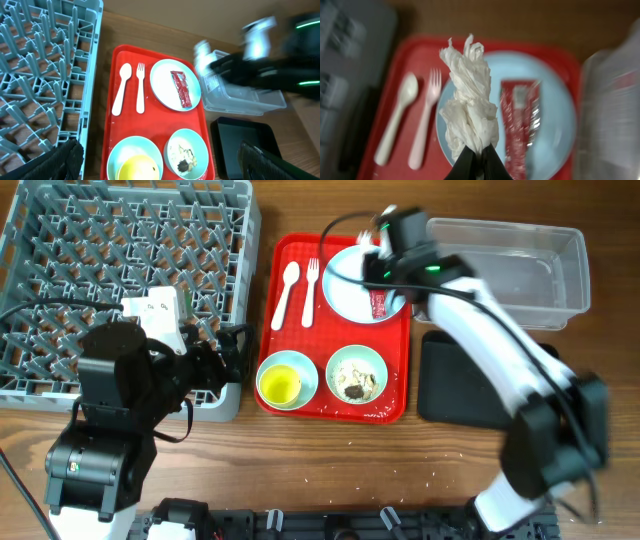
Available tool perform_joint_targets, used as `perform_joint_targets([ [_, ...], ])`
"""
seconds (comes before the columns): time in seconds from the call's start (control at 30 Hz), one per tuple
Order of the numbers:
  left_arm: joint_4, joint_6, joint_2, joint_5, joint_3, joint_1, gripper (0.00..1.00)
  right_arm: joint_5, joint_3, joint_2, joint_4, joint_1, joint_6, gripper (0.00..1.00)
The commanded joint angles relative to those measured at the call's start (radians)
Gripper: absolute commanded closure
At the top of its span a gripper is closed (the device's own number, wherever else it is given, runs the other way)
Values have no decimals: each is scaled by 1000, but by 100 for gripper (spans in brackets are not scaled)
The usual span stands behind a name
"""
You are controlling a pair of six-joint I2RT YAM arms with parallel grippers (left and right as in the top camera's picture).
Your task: Sort waste into correct bins and load items into the dishwasher rack
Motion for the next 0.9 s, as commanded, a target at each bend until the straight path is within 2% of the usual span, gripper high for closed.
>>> perform_joint_targets([
  [0.0,2,21,-5,16,18,-3,0,179,26,-115,-61,-93,7,96],
  [0.1,2,21,-5,16,18,-3,0,226,13,-72,-135,-169,8,96],
  [0.13,2,21,-5,16,18,-3,0,226,10,-53,-145,-183,7,91],
  [0.17,2,21,-5,16,18,-3,0,242,9,-20,-154,-201,0,73],
  [0.23,2,21,-5,16,18,-3,0,235,9,2,-155,-213,-3,28],
  [0.27,2,21,-5,16,18,-3,0,198,15,-8,-162,-213,-4,23],
  [0.37,2,21,-5,16,18,-3,0,-29,22,-62,-138,-182,-56,21],
  [0.43,2,21,-5,16,18,-3,0,-109,22,-81,-119,-135,-85,21],
  [0.53,2,21,-5,16,18,-3,0,-79,22,-51,-82,-18,-167,21],
  [0.6,2,21,-5,16,18,-3,0,53,22,-12,-49,26,-156,20],
  [0.7,2,21,-5,16,18,-3,0,136,22,53,-2,30,-120,20],
  [0.87,2,21,-5,16,18,-3,0,156,22,237,47,17,-106,21],
])
